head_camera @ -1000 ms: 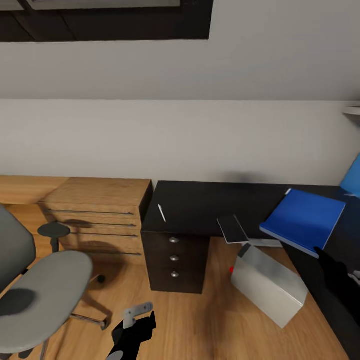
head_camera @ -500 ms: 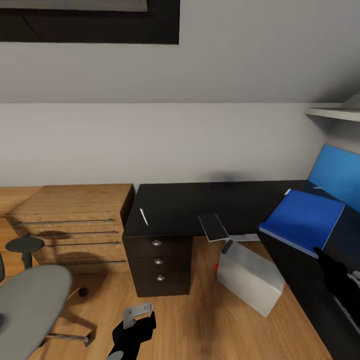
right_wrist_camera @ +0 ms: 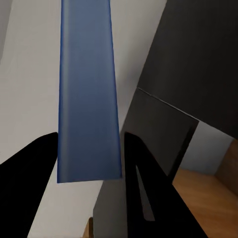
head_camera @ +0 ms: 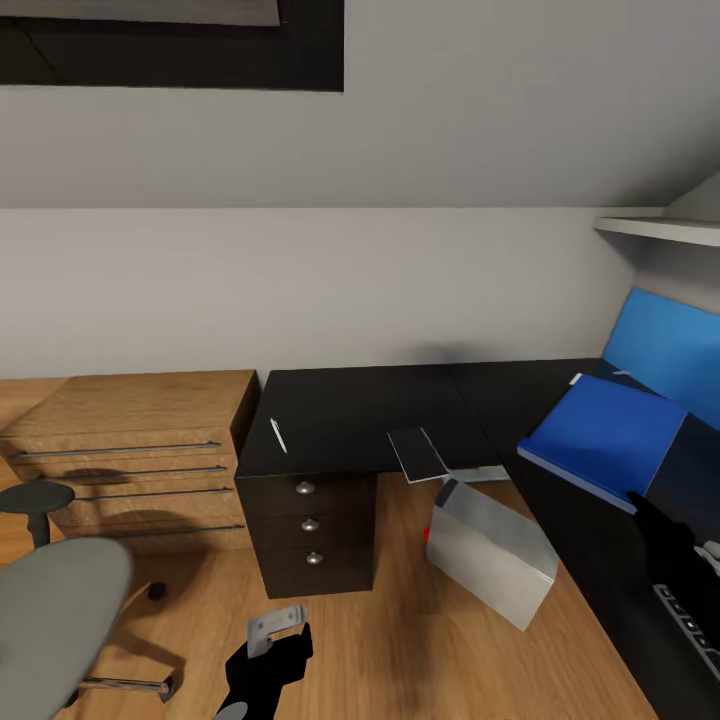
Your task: In the bedroom, organize the workspace by keeping the computer under the desk, ensuring the monitor is on the desk, placing the keyboard on the desk next to the monitor, placing the mouse on the desk next to the keyboard, moving the folder from the swivel chair onto the desk next to the mouse, stacking the notebook on top of the folder with the pen on top of the notebook, and positioning the swivel chair next to the desk.
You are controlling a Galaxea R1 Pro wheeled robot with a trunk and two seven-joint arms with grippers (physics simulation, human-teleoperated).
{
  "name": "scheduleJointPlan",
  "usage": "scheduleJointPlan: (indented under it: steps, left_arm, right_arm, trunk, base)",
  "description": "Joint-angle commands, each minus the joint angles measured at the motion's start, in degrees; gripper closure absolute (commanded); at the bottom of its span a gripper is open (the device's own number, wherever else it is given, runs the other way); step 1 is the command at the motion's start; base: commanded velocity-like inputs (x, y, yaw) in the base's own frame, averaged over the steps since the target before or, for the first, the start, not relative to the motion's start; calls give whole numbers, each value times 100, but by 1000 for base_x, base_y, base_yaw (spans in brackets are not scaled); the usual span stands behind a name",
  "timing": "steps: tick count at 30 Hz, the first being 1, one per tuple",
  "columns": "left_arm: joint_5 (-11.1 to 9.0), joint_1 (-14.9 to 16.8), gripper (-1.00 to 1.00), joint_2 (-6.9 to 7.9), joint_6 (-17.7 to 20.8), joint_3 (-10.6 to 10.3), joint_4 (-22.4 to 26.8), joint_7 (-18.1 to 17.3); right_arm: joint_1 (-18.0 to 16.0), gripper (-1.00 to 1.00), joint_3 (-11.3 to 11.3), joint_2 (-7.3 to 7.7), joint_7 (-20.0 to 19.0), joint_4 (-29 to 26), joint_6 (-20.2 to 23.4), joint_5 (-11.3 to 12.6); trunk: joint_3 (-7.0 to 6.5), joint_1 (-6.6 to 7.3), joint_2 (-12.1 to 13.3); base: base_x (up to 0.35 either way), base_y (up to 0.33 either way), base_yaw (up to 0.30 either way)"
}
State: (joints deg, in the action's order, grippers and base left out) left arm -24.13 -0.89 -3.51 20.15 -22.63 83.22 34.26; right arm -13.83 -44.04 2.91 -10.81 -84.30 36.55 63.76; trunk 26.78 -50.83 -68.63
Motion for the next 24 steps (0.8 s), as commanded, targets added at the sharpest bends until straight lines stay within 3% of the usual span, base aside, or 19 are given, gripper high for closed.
scheduleJointPlan:
  steps: [1, 6, 7, 10, 15, 19, 23, 24]
  left_arm:
    - [-39, 1, -100, 0, 15, -4, 10, 37]
    - [-39, 1, -100, 0, 15, -12, 2, 21]
    - [-50, 1, -100, 0, 15, -5, -13, 19]
    - [-54, 1, -100, 0, 19, -4, -16, 19]
    - [-59, 1, -100, -4, 23, -4, -27, 19]
    - [-56, 1, -100, -13, 24, -25, -30, 19]
    - [-50, 1, -100, -19, 23, -46, -27, 24]
    - [-49, 1, -100, -19, 22, -50, -26, 26]
  right_arm:
    - [-6, 100, -11, -4, -24, 1, 40, 10]
    - [-6, 100, -12, -27, -41, 2, 37, 33]
    - [-6, 100, -23, -23, -91, 195, 37, 273]
    - [-6, 100, 7, -24, -46, 324, -13, 288]
    - [-23, 100, 92, -27, 536, 429, -236, 293]
    - [-54, 100, 318, -37, 982, 458, -553, 319]
    - [-188, 100, 717, -61, 1251, 585, -1273, 322]
    - [-281, 100, 863, -65, 1320, 650, -1631, 323]
  trunk:
    - [5, 0, -3]
    - [5, 0, -3]
    - [5, 0, -3]
    - [5, 0, -3]
    - [5, 0, -3]
    - [5, 0, -3]
    - [5, 0, -3]
    - [5, 0, -3]
  base:
    - [0, 0, 0]
    - [124, -3, 0]
    - [316, -107, 0]
    - [297, -116, 0]
    - [98, -61, 0]
    - [17, -11, 0]
    - [4, -3, 0]
    - [2, -1, 0]
